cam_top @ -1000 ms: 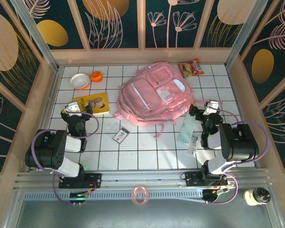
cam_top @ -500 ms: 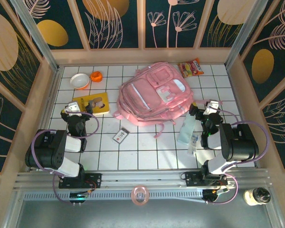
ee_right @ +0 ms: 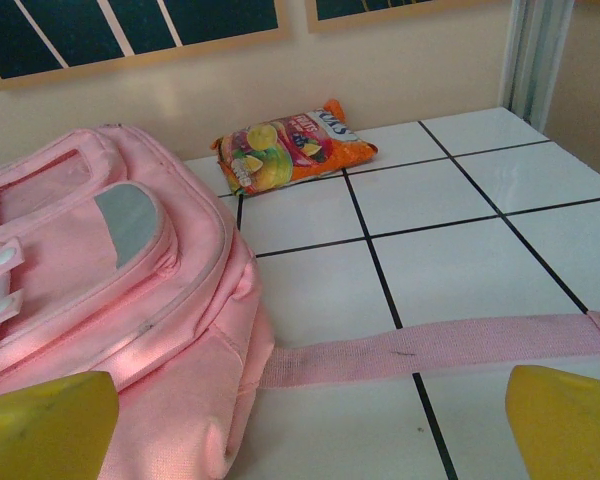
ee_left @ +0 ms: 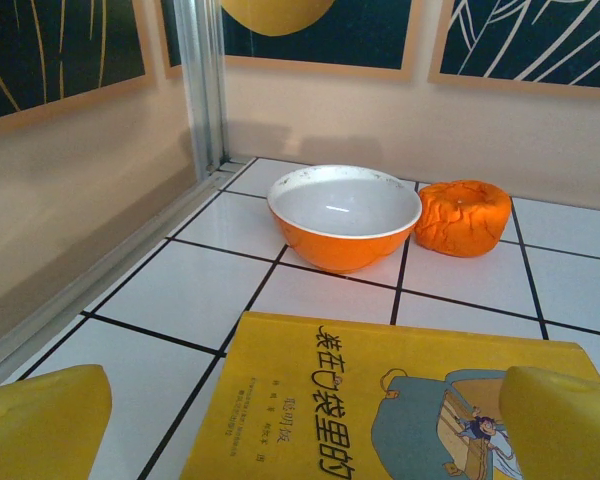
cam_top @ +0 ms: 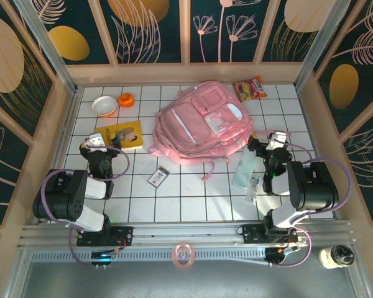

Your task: Pack the student bag

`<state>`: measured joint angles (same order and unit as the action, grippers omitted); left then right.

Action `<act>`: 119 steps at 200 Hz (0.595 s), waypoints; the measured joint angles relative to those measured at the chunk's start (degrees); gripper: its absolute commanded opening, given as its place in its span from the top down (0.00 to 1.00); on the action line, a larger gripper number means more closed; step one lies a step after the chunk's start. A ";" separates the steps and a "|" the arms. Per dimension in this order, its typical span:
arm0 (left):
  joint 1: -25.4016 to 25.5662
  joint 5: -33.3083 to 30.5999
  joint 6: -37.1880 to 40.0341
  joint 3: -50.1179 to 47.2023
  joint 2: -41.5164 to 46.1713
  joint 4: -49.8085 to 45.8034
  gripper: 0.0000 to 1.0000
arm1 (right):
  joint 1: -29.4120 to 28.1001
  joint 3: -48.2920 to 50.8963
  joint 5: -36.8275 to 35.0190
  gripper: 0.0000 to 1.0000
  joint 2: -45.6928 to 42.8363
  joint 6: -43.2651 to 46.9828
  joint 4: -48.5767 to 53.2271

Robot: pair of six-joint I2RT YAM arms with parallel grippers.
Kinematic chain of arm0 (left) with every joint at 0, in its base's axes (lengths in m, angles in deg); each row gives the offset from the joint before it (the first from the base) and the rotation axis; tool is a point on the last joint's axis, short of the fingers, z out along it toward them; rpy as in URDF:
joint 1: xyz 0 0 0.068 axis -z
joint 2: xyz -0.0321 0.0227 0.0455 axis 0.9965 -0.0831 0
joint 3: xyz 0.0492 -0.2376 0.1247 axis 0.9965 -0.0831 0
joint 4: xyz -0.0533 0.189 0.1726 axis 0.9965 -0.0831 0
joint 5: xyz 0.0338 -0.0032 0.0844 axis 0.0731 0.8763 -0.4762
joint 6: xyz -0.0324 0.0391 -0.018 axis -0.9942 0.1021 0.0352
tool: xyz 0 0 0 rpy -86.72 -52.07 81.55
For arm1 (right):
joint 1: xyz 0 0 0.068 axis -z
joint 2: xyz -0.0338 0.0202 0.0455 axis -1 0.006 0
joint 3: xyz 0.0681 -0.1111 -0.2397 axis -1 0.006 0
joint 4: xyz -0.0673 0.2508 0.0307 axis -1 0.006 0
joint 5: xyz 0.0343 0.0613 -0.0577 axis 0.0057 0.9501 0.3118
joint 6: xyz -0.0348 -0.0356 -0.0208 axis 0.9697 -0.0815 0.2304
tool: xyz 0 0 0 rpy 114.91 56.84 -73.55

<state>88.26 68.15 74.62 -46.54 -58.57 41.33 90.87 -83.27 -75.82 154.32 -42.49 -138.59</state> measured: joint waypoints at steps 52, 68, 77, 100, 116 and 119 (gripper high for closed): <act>0.00 1.51 0.94 0.70 3.50 -3.76 0.13 | 0.00 -0.22 0.48 0.01 -4.04 0.04 3.78; 0.00 2.67 0.85 3.04 8.44 -10.95 0.15 | 0.00 -1.97 0.37 0.01 -10.12 -0.02 9.70; 0.00 3.67 0.48 4.26 11.61 -14.25 0.16 | 0.02 -3.89 0.37 0.01 -13.57 -0.22 13.57; 0.00 6.71 -1.25 5.73 21.14 -22.43 0.18 | 0.22 -13.60 1.33 0.01 -19.61 -1.62 28.13; 0.00 8.57 -2.29 7.08 25.88 -29.24 0.20 | 0.22 -21.22 3.04 0.01 -21.03 -3.04 38.01; 0.00 8.92 -2.56 7.56 26.47 -30.67 0.20 | 0.20 -22.77 3.45 0.01 -21.18 -3.41 40.09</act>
<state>88.26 77.07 72.06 -38.98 -32.10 10.66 91.06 -106.04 -72.37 133.14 -45.90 -98.51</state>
